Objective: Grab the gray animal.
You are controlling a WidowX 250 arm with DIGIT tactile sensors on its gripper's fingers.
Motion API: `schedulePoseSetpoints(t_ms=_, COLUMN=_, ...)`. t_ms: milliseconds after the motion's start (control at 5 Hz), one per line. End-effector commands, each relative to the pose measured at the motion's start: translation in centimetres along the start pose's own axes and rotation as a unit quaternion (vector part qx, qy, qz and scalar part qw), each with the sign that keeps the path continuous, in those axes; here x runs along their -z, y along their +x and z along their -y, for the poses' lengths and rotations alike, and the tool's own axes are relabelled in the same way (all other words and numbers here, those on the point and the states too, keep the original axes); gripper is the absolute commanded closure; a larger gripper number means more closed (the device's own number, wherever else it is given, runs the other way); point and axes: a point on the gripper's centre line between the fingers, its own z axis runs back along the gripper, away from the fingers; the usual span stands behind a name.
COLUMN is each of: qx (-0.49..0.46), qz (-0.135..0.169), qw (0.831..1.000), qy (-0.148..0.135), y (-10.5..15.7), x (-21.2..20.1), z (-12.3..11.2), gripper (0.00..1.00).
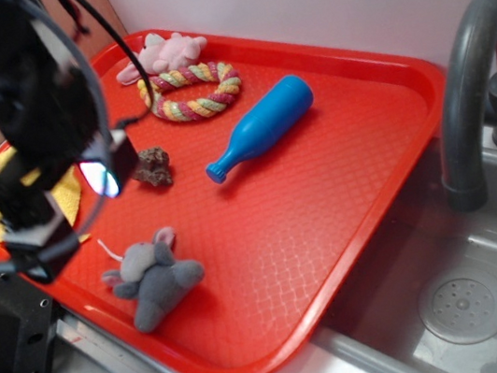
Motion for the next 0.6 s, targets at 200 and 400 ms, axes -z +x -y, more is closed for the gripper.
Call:
schedulePoseSetpoints(t_ms=200, qx=0.025, qz=-0.069, qw=0.997, qy=-0.013, y=2.2, x=5.1, z=0.2, gripper=0.0)
schedulePoseSetpoints(t_ms=400, qx=0.016, qz=-0.124, qw=0.992, qy=-0.008, y=2.3, x=6.9, z=0.0, gripper=0.0)
